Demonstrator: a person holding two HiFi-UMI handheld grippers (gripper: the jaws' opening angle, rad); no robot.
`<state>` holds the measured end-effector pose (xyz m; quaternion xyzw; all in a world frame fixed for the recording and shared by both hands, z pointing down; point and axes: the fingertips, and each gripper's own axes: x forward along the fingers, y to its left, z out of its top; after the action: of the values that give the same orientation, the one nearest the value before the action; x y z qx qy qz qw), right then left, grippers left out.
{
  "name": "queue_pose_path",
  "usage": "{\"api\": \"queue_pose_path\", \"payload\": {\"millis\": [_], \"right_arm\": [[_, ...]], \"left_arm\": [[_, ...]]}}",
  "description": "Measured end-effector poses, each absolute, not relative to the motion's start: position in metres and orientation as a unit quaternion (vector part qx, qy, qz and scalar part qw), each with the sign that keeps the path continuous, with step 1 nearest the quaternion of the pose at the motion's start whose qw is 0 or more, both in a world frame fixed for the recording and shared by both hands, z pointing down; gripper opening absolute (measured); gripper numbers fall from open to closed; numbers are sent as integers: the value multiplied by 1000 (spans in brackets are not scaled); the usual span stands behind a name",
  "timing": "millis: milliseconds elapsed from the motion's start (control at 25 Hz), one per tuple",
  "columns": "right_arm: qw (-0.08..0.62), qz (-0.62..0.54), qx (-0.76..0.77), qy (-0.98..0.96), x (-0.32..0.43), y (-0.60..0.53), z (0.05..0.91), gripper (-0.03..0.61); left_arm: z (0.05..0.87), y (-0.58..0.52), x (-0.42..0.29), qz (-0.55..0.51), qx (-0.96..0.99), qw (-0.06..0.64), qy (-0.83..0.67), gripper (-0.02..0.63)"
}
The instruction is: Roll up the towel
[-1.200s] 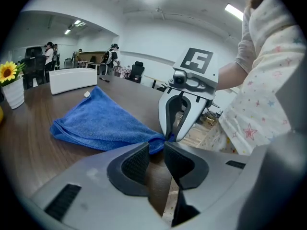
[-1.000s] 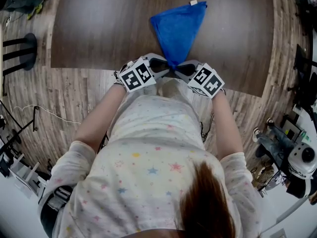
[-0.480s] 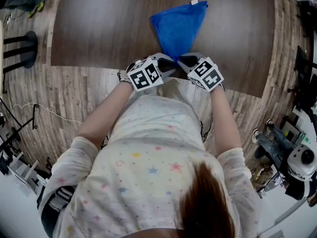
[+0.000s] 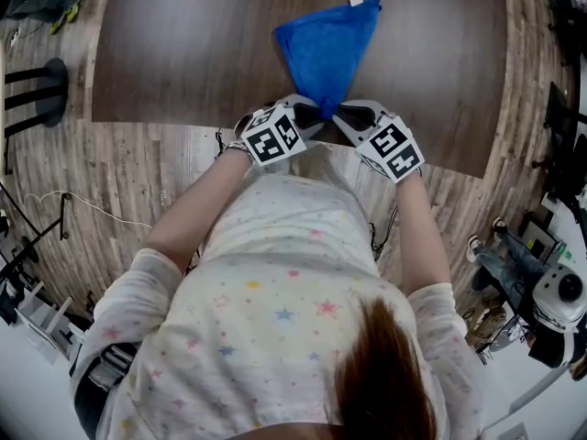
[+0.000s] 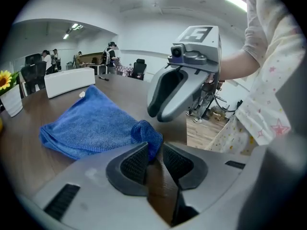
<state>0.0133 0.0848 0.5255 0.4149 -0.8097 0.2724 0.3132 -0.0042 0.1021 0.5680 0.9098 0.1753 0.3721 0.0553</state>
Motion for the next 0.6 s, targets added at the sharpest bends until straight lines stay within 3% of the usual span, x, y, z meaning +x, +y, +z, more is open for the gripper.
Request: {"api": "queue_pose_path", "payload": {"millis": [600], "right_arm": [[367, 254, 352, -823, -4, 89, 561, 164]], "left_arm": [[570, 98, -13, 386, 902, 25, 190, 100]]}}
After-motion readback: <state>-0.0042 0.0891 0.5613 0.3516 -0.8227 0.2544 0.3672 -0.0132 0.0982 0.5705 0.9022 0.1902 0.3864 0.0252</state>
